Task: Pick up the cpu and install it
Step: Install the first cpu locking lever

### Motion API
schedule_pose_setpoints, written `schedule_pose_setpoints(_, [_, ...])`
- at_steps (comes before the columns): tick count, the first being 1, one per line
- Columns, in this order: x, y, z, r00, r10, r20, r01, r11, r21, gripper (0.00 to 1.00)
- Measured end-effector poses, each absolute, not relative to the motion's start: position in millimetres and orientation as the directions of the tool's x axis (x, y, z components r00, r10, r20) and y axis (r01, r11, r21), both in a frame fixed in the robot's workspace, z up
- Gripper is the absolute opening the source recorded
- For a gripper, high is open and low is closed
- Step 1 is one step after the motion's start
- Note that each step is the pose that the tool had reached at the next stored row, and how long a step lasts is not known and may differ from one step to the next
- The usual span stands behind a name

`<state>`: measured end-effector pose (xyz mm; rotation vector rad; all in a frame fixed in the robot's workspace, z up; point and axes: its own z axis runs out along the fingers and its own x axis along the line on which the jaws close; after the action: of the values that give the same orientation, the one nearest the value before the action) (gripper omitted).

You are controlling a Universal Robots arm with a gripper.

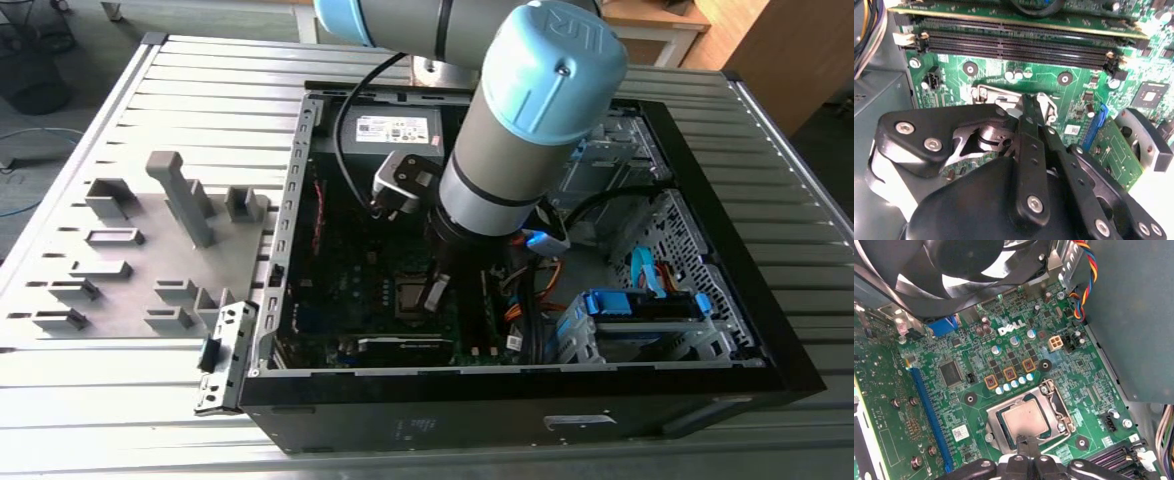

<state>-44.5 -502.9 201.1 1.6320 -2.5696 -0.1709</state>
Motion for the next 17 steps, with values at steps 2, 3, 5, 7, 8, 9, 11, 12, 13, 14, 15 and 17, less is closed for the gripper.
schedule_pose_setpoints(2, [-44.3, -502.9, 201.2, -0.425, -0.905, 0.019, -0.895, 0.423, 0.144, 0.11])
schedule_pose_setpoints(3, [-43.7, -502.9, 201.2, -0.425, -0.905, 0.020, -0.894, 0.424, 0.143, 0.11])
schedule_pose_setpoints(5, [-41.8, -502.9, 201.2, -0.428, -0.904, 0.022, -0.893, 0.426, 0.142, 0.11])
schedule_pose_setpoints(7, [-40.4, -502.9, 201.2, -0.432, -0.902, 0.026, -0.892, 0.431, 0.140, 0.11])
schedule_pose_setpoints(8, [-40.2, -502.9, 201.2, -0.435, -0.900, 0.028, -0.890, 0.434, 0.139, 0.11])
schedule_pose_setpoints(9, [-40.1, -502.9, 201.2, -0.438, -0.898, 0.029, -0.888, 0.438, 0.139, 0.11])
schedule_pose_setpoints(11, [-39.7, -503.0, 201.2, -0.445, -0.895, 0.033, -0.885, 0.445, 0.137, 0.11])
schedule_pose_setpoints(12, [-39.6, -503.0, 201.1, -0.448, -0.894, 0.035, -0.884, 0.448, 0.136, 0.11])
schedule_pose_setpoints(13, [-39.4, -502.9, 201.0, -0.451, -0.892, 0.037, -0.882, 0.451, 0.135, 0.11])
schedule_pose_setpoints(14, [-39.2, -503.0, 201.0, -0.454, -0.890, 0.039, -0.881, 0.455, 0.134, 0.11])
schedule_pose_setpoints(15, [-39.1, -503.0, 200.8, -0.457, -0.889, 0.041, -0.879, 0.458, 0.132, 0.11])
schedule_pose_setpoints(17, [-39.0, -503.1, 200.6, -0.465, -0.884, 0.044, -0.875, 0.466, 0.131, 0.11])
